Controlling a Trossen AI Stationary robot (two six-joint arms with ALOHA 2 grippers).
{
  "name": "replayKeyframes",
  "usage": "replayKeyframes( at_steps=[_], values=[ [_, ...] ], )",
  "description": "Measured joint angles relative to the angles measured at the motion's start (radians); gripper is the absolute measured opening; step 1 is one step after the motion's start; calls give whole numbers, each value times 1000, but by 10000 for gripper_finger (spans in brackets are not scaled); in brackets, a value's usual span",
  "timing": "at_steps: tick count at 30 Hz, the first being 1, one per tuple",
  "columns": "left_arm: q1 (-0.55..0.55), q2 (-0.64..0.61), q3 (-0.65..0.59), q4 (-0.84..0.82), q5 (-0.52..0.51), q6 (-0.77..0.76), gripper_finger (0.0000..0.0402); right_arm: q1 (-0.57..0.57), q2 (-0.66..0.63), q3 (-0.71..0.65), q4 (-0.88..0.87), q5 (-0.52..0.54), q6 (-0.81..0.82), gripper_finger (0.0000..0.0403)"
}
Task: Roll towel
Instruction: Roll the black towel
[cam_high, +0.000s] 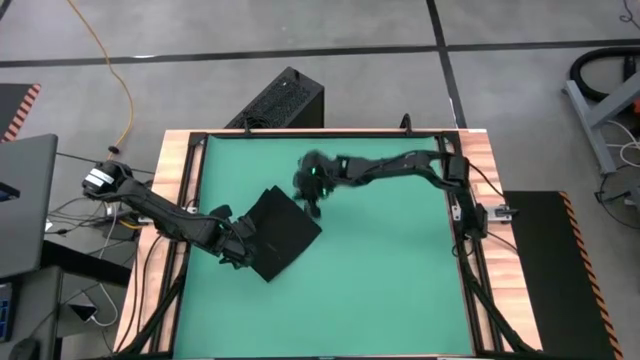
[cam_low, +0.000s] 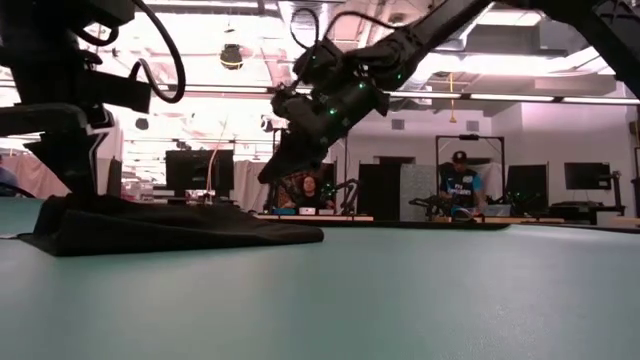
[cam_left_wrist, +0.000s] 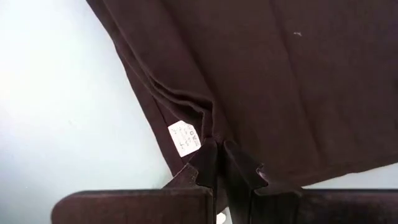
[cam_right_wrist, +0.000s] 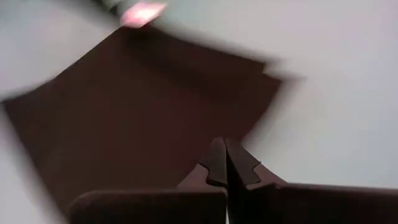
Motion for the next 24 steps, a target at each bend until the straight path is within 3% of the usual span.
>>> replayKeyframes(
  at_steps=[3,5,10,13,16,24],
  values=[
    [0,0,0,0,-9,10,0,85,1,-2,-62,-117,-146,8],
    [0,0,0,0,-22,10,0,148,8,-2,-56,-132,-228,18],
    [0,0,0,0,-43,3,0,292,37,-2,32,80,-394,72],
    [0,0,0,2,-43,-2,0,356,61,3,146,144,-417,113],
    [0,0,0,9,-58,8,0,397,119,22,260,192,-417,147],
    [-1,0,0,22,-73,15,0,449,251,193,213,244,-388,177]
  ],
)
